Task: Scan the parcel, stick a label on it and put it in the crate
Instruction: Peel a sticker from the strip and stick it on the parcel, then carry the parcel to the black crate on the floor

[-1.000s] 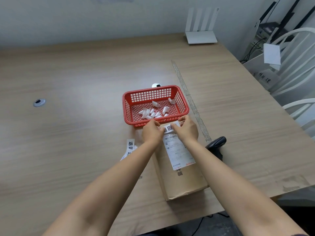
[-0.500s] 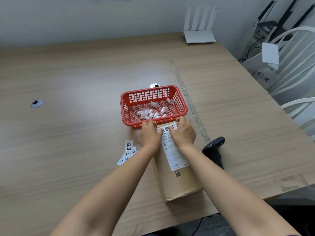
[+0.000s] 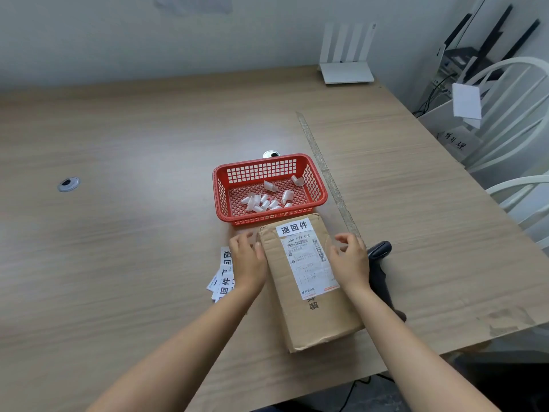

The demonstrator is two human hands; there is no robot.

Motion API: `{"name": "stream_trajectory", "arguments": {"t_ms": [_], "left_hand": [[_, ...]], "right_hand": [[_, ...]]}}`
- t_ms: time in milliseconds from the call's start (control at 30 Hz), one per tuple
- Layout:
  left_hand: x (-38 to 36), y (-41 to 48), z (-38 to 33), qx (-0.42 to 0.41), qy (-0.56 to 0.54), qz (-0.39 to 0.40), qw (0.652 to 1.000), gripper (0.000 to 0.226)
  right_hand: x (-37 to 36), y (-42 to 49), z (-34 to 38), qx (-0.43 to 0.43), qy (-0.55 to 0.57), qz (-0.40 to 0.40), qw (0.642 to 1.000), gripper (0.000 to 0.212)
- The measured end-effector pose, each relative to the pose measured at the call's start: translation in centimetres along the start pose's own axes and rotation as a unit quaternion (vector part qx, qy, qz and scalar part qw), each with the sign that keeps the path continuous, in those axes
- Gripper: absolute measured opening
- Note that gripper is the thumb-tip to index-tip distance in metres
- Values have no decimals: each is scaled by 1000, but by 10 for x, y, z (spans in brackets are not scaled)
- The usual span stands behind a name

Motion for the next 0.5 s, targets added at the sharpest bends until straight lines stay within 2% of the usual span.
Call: {"name": "stream_trajectory", "arguments": {"t_ms": [133,267,433,500], "left_hand": [[-19,-23,24,31,-1,90,995,47],[-41,-52,35,47,-81,172,981,63],[-34,-66,32,25,-140,184,973,76],[-26,-66,28,7,-145,190,971,75]], "right_hand": [[-12,-16,-17,-45,20,63,997,31],[-17,-27,-25,-80,44,112,990,38],[-18,-39,-19,-78,71,110,988,42],[-17,-45,-12,-64,85,95,990,43]]}}
Point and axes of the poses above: each hand's wrist, its own y-axis towards the middle knuckle, its own x-axis out of the back of the hand, z = x × y, the point moved 8 cm from there along y, towards the middle knuckle, and after that the axes turned 14 degrees about z, right-handed, at the moved point
